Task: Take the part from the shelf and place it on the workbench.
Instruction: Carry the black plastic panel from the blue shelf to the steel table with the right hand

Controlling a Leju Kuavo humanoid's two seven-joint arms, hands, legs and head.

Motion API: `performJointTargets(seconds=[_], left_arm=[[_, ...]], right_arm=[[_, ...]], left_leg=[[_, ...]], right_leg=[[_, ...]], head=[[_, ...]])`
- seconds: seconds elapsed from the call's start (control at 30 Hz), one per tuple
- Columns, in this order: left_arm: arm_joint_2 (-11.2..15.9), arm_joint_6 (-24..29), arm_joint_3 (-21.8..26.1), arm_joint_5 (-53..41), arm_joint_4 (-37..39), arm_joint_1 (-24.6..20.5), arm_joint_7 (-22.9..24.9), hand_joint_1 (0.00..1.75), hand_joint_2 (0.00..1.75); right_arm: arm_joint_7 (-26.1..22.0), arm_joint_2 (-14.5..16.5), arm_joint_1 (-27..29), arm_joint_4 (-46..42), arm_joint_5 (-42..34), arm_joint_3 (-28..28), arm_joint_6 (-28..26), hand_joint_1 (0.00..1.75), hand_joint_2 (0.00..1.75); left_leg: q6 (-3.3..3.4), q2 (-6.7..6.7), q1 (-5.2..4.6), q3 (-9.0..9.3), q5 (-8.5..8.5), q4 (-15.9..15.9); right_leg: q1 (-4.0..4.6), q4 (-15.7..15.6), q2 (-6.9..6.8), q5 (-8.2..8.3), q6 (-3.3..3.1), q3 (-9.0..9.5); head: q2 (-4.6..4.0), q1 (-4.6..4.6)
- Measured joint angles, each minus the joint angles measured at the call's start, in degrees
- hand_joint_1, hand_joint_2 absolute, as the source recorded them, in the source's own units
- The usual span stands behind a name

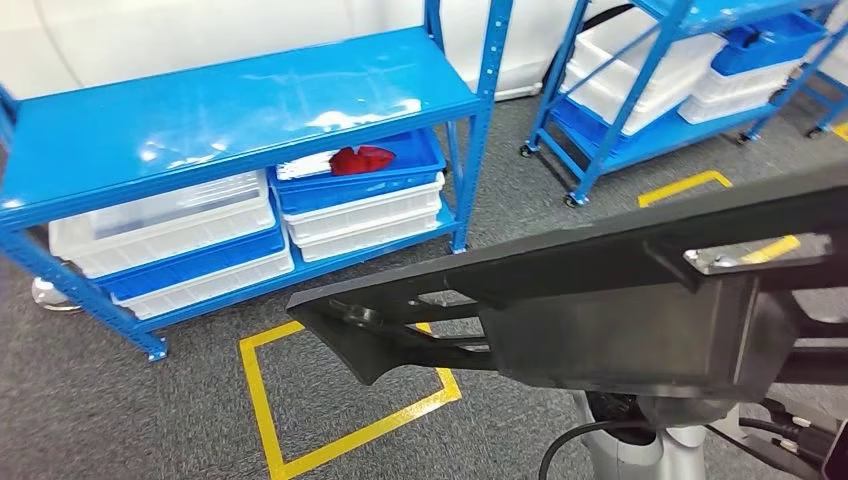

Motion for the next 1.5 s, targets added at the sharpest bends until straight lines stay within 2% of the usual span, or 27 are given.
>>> performJointTargets(seconds=[0.03,0.07,0.13,0.2,0.27,0.3,0.37,0.43,0.5,0.53,0.57,0.63,0.7,0.77,0.8,0.87,0.93,1.0,1.03,1.07,1.13,1.2,1.23,1.3,1.37,1.43,1.5], left_arm=[[0.05,0.05,0.11,0.13,-0.01,-0.03,0.01,0.0,1.75],[0.08,0.06,0.2,0.23,-0.01,-0.09,-0.01,0.0,1.75],[0.08,0.03,0.31,0.28,-0.01,-0.16,-0.05,0.0,1.75],[0.1,0.01,0.36,0.28,-0.01,-0.16,-0.08,0.0,1.75],[0.14,0.0,0.39,0.28,-0.01,-0.25,-0.08,0.0,1.75],[0.16,-0.01,0.4,0.28,-0.01,-0.35,-0.08,0.0,1.75],[0.2,-0.04,0.41,0.28,-0.01,-0.43,-0.11,0.0,1.75],[0.37,-0.03,0.41,0.19,-0.01,-0.18,0.11,0.0,1.75],[0.58,0.21,0.41,-0.01,-0.01,0.12,0.93,0.0,1.75],[0.63,0.51,0.41,-0.14,-0.01,0.17,1.49,0.0,1.75],[0.69,0.88,0.41,-0.26,-0.01,0.17,2.04,0.0,1.75],[0.91,1.59,0.4,-0.61,-0.02,0.17,2.84,0.0,1.75],[1.18,1.77,0.37,-1.19,-0.03,0.22,3.16,0.0,1.75],[1.42,1.47,0.28,-1.88,-0.03,0.18,3.21,0.0,1.75],[1.56,1.24,0.21,-2.14,-0.05,0.06,3.21,0.0,1.75],[1.84,0.79,0.06,-2.57,-0.11,-0.17,3.12,0.0,1.75],[2.17,0.45,-0.04,-2.78,-0.15,-0.04,2.87,0.0,1.75],[2.57,0.2,-0.08,-2.82,-0.16,0.16,2.62,0.0,1.75],[2.75,0.1,-0.09,-2.82,-0.16,0.15,2.55,0.0,1.75],[2.9,0.04,-0.1,-2.82,-0.16,0.07,2.52,0.0,1.75],[3.08,-0.19,-0.15,-2.9,-0.16,-0.12,2.51,0.0,1.75],[3.2,-0.73,-0.31,-3.24,-0.16,-0.22,2.46,0.0,1.75],[3.24,-1.11,-0.45,-3.51,-0.16,-0.24,2.39,0.0,1.75],[3.31,-1.92,-0.88,-3.97,-0.16,-0.4,2.12,0.0,1.75],[3.33,-2.47,-1.23,-4.18,-0.16,-0.64,1.74,0.0,1.75],[3.35,-2.69,-1.32,-4.21,-0.16,-0.59,1.52,0.0,1.75],[3.37,-2.76,-1.32,-4.18,-0.16,-0.33,1.47,0.0,1.75]], right_arm=[[0.01,-0.07,0.0,0.12,-0.2,-0.28,0.09,1.75,1.75],[0.01,-0.14,-0.03,0.22,-0.37,-0.56,0.19,1.75,1.75],[0.01,-0.29,-0.18,0.35,-0.69,-1.04,0.44,1.75,1.75],[0.01,-0.38,-0.36,0.43,-0.87,-1.3,0.6,1.75,1.75],[0.01,-0.47,-0.41,0.48,-0.92,-1.56,0.63,1.75,1.75],[0.01,-0.51,-0.4,0.5,-0.92,-1.7,0.64,1.75,1.75],[0.01,-0.55,-0.53,0.56,-0.94,-1.85,0.64,1.75,1.75],[0.01,-0.55,-0.58,0.7,-0.98,-1.92,0.69,1.75,1.75],[0.01,-0.55,-0.34,0.89,-1.04,-2.05,0.84,1.75,1.75],[0.02,-0.55,-0.19,0.99,-1.14,-2.14,0.98,1.75,1.75],[0.02,-0.55,-0.06,1.11,-1.33,-2.26,1.21,1.75,1.75],[0.02,-0.54,0.08,1.42,-1.73,-2.62,1.67,1.75,1.75],[0.01,-0.49,0.25,1.71,-1.31,-3.14,1.68,1.75,1.75],[0.01,-0.39,0.73,1.84,0.11,-3.75,1.3,1.75,1.75],[0.03,-0.31,1.09,1.8,0.85,-4.08,1.11,1.75,1.75],[0.03,-0.03,1.56,1.56,1.81,-4.78,1.11,1.75,1.75],[-0.01,0.53,1.91,1.37,2.03,-5.54,1.7,1.75,1.75],[-0.04,1.14,2.49,1.37,2.05,-6.26,2.36,1.75,1.75],[-0.04,1.4,2.75,1.38,2.13,-6.58,2.57,1.75,1.75],[-0.04,1.65,2.91,1.38,2.24,-6.86,2.69,1.75,1.75],[-0.04,2.24,2.97,1.38,2.57,-7.27,2.71,1.75,1.75],[-0.03,2.84,2.99,1.22,3.23,-7.59,2.57,1.75,1.75],[-0.02,3.09,3.09,1.03,3.67,-7.79,2.55,1.75,1.75],[-0.02,3.56,3.5,0.43,4.37,-8.35,2.68,1.75,1.75],[-0.03,4.14,3.76,-0.07,4.51,-8.81,2.99,1.75,1.75],[-0.04,4.76,3.84,-0.21,4.46,-9.0,3.33,1.75,1.75],[-0.03,5.12,4.0,-0.2,4.45,-9.13,3.59,1.75,1.75]], left_leg=[[-0.05,0.69,-0.02,0.07,-0.09,0.0],[-0.14,1.3,-0.03,0.22,-0.2,0.0],[-0.5,2.39,-0.19,0.59,-0.5,0.0],[-1.05,3.47,-0.42,0.83,-0.78,-0.03],[-1.67,4.71,-0.57,1.13,-0.97,-0.27],[-1.94,4.46,-0.52,1.27,-1.26,-0.15],[-2.29,1.97,-0.37,0.26,-3.32,2.7],[-2.44,-0.95,-0.21,-3.21,-6.91,10.1],[-2.59,-1.69,-0.2,-6.43,-8.28,15.86],[-2.62,-1.76,-0.18,-6.72,-7.23,15.72],[-2.6,-1.97,-0.13,-5.96,-5.17,13.33],[-2.49,-3.9,0.08,-2.98,-0.97,5.67],[-2.24,-5.87,0.18,-1.15,0.33,1.26],[-1.75,-5.65,0.09,-0.9,0.11,0.78],[-1.41,-5.07,0.11,-0.8,0.23,0.56],[-0.67,-3.78,0.28,-0.53,0.45,0.11],[-0.26,-2.32,0.19,-0.39,0.38,-0.01],[-0.22,-0.71,0.08,-0.36,0.2,0.02],[-0.27,0.07,0.07,-0.3,0.1,0.03],[-0.36,0.78,0.06,-0.16,-0.02,0.03],[-0.7,2.02,-0.02,0.32,-0.33,0.0],[-1.27,3.06,-0.22,0.72,-0.66,-0.05],[-1.59,3.59,-0.3,0.87,-0.78,-0.13],[-2.23,4.39,-0.29,1.27,-1.06,-0.3],[-2.67,2.58,-0.14,0.93,-2.57,1.43],[-2.82,-0.41,-0.04,-1.81,-6.01,7.69],[-2.83,-1.49,-0.09,-5.62,-8.67,15.02]], right_leg=[[-0.05,-0.96,-0.23,1.06,-0.03,0.52],[-0.01,-4.13,-0.77,2.94,-0.2,2.22],[0.54,-12.33,-3.29,6.07,-0.99,6.51],[1.24,-16.14,-4.74,6.7,-1.87,8.25],[1.37,-16.47,-3.54,6.74,-2.5,8.15],[1.22,-16.79,-2.88,6.92,-2.82,8.29],[0.82,-17.47,-1.62,7.3,-3.49,8.71],[0.7,-17.6,-0.2,7.36,-3.83,8.79],[0.74,-17.5,1.52,7.3,-3.91,8.82],[0.73,-17.4,2.37,7.25,-3.89,8.88],[0.7,-17.24,3.19,7.15,-3.8,8.94],[0.69,-16.59,4.7,6.78,-3.41,8.87],[0.58,-15.95,6.02,6.55,-2.79,8.36],[0.41,-15.9,7.17,6.71,-2.06,7.9],[0.37,-15.78,6.95,6.66,-1.72,7.81],[0.46,-13.41,4.25,5.21,-1.07,6.67],[0.33,-6.82,0.99,1.95,-0.56,3.36],[0.04,-0.74,0.07,0.05,-0.25,0.08],[-0.04,-0.43,-0.12,0.62,-0.23,-0.18],[-0.06,-2.45,-0.38,2.14,-0.31,0.81],[0.29,-10.43,-2.38,5.61,-0.91,5.03],[0.94,-15.58,-4.14,6.86,-1.82,7.62],[1.21,-16.09,-4.23,6.63,-2.19,7.73],[1.16,-16.44,-2.87,6.84,-2.86,7.8],[0.78,-17.21,-1.63,7.21,-3.55,8.31],[0.61,-17.55,-0.32,7.39,-3.99,8.59],[0.72,-17.52,1.27,7.37,-4.12,8.62]], head=[[0.0,0.0],[0.0,0.0],[0.0,0.0],[0.0,-0.01],[0.01,-0.01],[0.01,-0.01],[0.01,-0.01],[-0.01,-0.01],[-0.01,-0.02],[-0.01,-0.02],[0.0,-0.02],[0.01,-0.02],[0.01,-0.02],[0.01,-0.02],[0.0,-0.01],[0.0,0.0],[0.01,0.0],[0.01,0.0],[0.01,0.01],[0.01,0.01],[0.01,0.01],[0.01,0.01],[0.01,0.01],[0.01,0.0],[0.0,-0.01],[0.0,-0.01],[0.01,-0.01]])
